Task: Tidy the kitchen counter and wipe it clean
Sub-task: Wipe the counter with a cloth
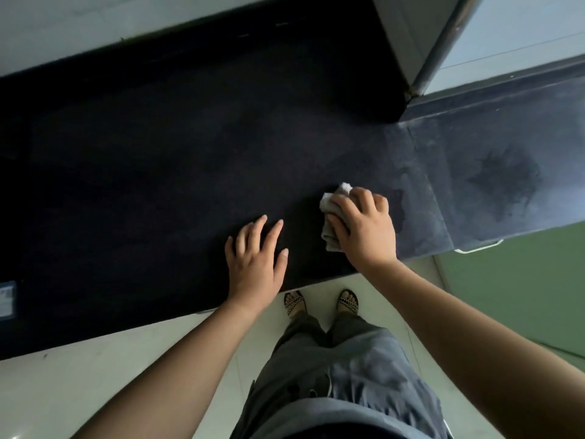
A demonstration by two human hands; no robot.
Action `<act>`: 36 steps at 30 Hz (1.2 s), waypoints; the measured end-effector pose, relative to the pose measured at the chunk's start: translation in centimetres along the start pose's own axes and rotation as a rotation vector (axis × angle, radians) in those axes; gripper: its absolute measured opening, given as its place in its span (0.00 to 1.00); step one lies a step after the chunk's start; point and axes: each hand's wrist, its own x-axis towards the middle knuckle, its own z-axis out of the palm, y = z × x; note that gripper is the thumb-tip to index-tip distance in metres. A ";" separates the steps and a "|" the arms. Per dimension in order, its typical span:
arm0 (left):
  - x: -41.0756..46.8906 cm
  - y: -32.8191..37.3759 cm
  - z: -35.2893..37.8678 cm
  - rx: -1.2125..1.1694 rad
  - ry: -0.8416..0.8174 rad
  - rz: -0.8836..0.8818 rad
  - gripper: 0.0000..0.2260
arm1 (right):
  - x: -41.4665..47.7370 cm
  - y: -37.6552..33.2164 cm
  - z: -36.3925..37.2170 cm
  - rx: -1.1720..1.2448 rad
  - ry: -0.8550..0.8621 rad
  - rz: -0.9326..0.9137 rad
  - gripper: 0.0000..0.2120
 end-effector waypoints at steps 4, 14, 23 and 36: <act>-0.1 -0.3 -0.1 0.001 -0.021 0.019 0.23 | -2.0 1.5 -1.2 -0.018 0.035 0.082 0.14; -0.4 -0.9 -0.1 0.014 -0.015 0.058 0.23 | -0.7 -2.5 0.7 -0.029 0.078 0.127 0.13; -0.2 -1.1 -0.6 -0.002 -0.058 0.066 0.24 | 0.1 0.8 -1.4 -0.012 0.117 0.445 0.16; 4.5 8.6 -2.3 -0.162 -0.036 0.178 0.27 | -2.2 11.8 -11.6 0.031 0.013 0.338 0.12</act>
